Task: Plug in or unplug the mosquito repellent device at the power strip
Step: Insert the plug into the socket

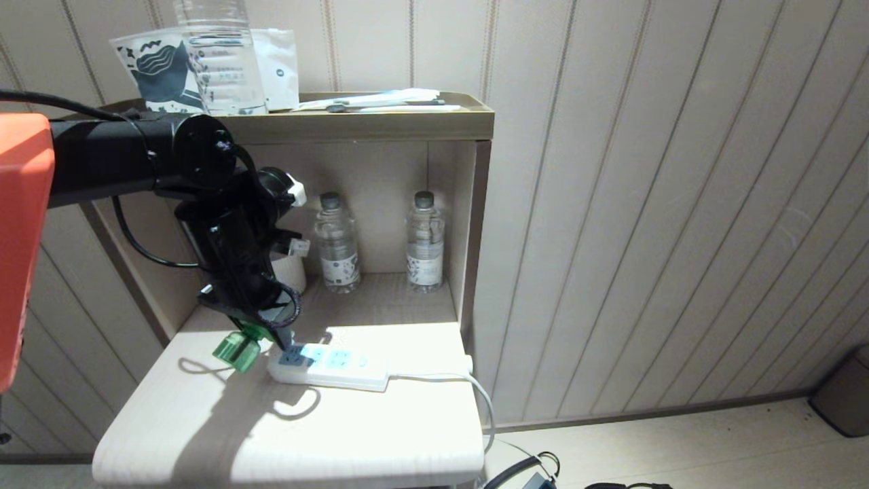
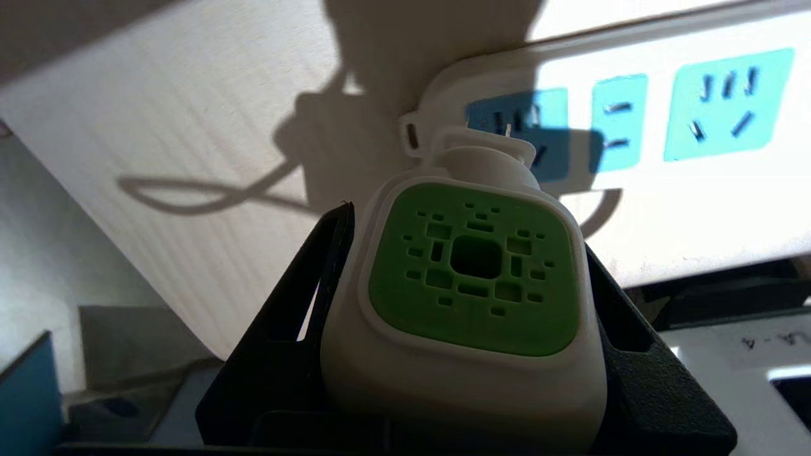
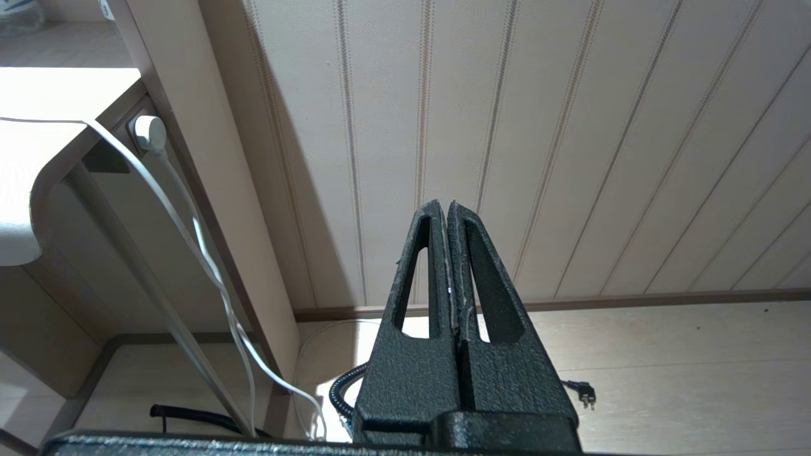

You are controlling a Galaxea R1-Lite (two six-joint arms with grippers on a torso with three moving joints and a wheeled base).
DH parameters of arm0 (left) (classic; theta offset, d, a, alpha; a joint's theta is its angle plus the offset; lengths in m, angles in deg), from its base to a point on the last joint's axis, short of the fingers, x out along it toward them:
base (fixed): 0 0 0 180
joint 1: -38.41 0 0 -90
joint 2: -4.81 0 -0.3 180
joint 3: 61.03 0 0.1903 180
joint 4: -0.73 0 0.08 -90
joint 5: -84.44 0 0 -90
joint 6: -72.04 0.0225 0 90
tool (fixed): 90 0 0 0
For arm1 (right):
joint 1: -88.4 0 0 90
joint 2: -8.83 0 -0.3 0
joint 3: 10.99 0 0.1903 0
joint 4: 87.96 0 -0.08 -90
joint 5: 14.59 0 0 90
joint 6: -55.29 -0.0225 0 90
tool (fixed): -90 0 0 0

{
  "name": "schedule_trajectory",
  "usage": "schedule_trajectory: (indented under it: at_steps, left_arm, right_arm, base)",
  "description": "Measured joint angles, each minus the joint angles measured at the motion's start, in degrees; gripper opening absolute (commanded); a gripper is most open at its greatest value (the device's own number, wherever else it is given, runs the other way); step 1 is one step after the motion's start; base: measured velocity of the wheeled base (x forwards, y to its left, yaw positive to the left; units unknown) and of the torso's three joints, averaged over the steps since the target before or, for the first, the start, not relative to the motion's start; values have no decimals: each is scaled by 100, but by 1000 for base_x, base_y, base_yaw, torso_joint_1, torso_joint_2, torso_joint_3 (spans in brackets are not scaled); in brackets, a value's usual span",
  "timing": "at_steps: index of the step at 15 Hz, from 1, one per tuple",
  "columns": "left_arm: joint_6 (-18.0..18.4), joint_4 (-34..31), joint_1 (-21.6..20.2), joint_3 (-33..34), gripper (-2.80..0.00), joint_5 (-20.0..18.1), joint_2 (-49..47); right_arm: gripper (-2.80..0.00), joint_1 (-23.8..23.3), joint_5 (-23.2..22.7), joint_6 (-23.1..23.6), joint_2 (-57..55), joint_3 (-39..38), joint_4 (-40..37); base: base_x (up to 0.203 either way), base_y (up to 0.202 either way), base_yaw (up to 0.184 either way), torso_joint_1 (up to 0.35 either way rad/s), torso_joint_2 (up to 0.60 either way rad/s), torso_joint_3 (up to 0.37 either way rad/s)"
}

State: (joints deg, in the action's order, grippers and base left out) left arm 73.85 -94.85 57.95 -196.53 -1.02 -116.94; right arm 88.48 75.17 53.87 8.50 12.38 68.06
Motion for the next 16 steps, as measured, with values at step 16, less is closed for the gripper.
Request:
schedule_trajectory:
  at_steps: [16]
  left_arm:
    - [-135,5087,-1602,3875,-280,-1378,1579]
  right_arm:
    - [-280,0,1,-2,0,0,0]
  base:
    - [0,0,0,0,0,0]
